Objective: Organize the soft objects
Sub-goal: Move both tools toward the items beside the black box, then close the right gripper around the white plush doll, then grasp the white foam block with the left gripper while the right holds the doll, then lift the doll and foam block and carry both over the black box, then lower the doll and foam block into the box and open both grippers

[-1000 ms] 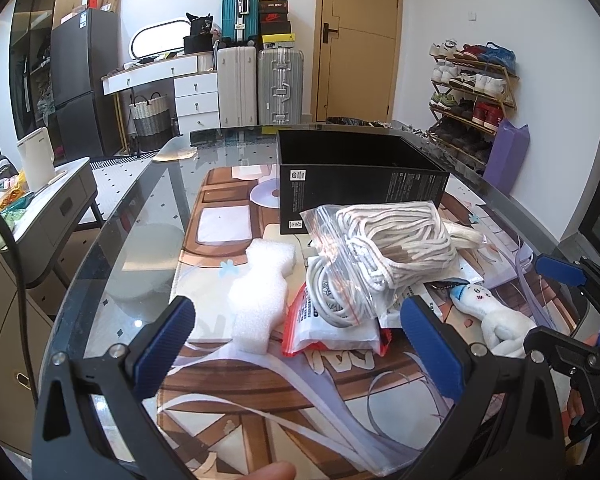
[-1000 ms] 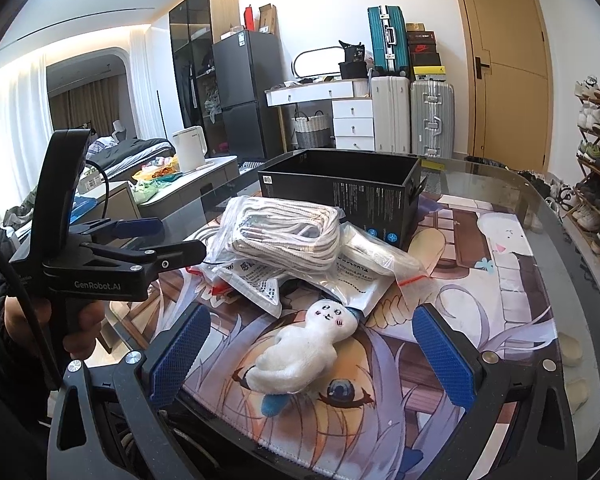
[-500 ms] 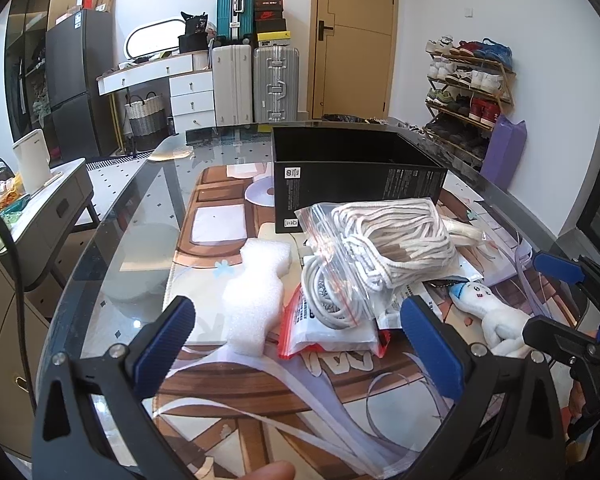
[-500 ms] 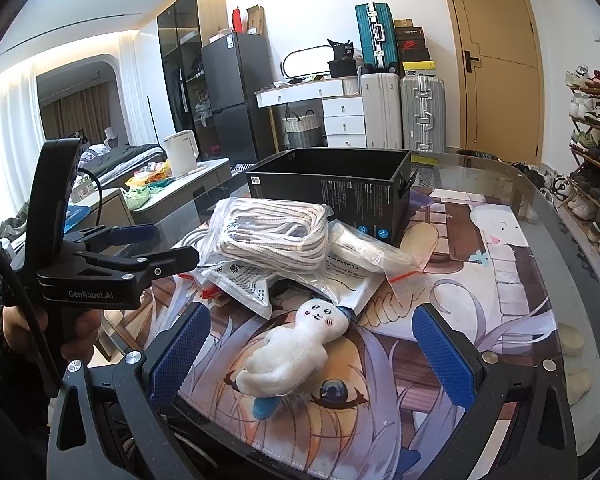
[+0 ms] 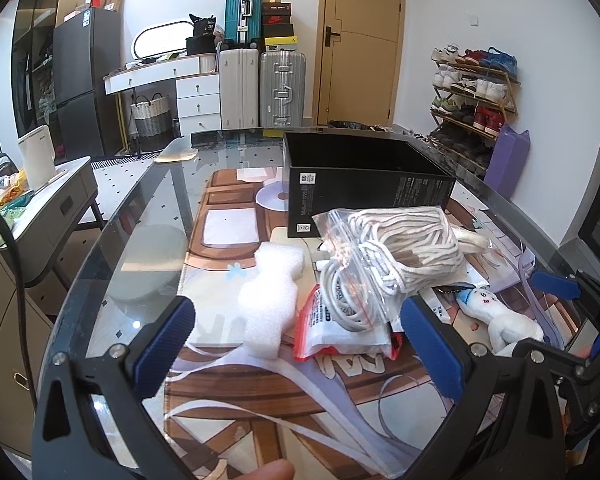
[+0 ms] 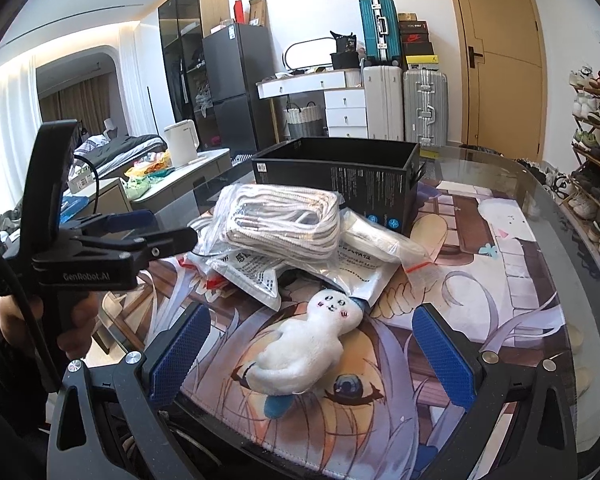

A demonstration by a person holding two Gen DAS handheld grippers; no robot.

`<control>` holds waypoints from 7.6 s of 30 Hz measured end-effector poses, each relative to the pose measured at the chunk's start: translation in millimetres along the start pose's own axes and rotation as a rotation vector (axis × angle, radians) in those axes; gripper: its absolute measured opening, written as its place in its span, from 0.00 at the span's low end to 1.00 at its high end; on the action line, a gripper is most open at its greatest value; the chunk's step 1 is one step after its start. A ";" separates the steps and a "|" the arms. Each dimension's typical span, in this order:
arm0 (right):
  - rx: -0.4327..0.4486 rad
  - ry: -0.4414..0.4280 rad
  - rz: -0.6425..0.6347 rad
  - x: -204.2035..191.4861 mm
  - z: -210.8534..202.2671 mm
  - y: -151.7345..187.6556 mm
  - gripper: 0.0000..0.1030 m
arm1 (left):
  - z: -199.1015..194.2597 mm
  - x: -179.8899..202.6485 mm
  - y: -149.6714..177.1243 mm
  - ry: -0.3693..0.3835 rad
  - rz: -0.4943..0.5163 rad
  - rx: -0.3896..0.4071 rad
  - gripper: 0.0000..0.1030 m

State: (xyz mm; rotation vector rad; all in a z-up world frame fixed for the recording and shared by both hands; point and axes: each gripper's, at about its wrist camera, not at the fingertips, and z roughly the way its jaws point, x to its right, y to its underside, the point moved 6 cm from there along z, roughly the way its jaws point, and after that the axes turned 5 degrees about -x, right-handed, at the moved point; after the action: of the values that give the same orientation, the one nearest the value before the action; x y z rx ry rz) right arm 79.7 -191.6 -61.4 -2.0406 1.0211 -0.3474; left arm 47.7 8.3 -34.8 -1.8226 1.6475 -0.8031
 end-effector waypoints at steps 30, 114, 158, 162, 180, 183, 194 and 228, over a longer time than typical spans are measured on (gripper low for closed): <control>-0.113 -0.062 0.063 2.0 23.2 14.3 0.63 | 13.9 -14.9 4.9 -0.024 -0.007 -0.033 1.00; 0.048 -0.046 0.065 23.2 -17.1 -10.1 0.34 | 38.2 -34.9 -7.2 0.099 -0.053 -0.147 0.35; 0.160 -0.099 0.037 33.8 -34.0 -92.1 0.34 | -15.8 -15.7 -89.5 0.111 0.015 0.066 0.36; 0.163 -0.109 0.039 37.1 -30.1 -100.0 0.34 | -14.0 -16.7 -97.6 0.123 0.009 0.071 0.36; 0.149 -0.144 0.002 33.6 -11.2 -126.4 0.34 | -1.1 -3.2 -120.9 0.141 0.055 0.092 0.36; 0.144 -0.141 -0.008 33.7 -5.3 -130.6 0.34 | 4.9 -1.6 -122.4 0.151 0.053 0.087 0.36; 0.107 -0.144 0.019 44.6 13.3 -137.4 0.34 | 26.5 12.9 -127.7 0.138 0.094 0.074 0.36; -0.036 -0.136 0.011 60.1 104.2 -158.1 0.34 | 115.9 20.4 -125.2 0.062 0.147 -0.084 0.36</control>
State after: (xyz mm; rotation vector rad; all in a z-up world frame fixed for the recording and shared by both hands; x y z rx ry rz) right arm 261.0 -126.4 -12.7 -2.0595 0.9609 -0.1823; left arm 218.6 1.0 -18.7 -1.7234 1.8562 -0.7433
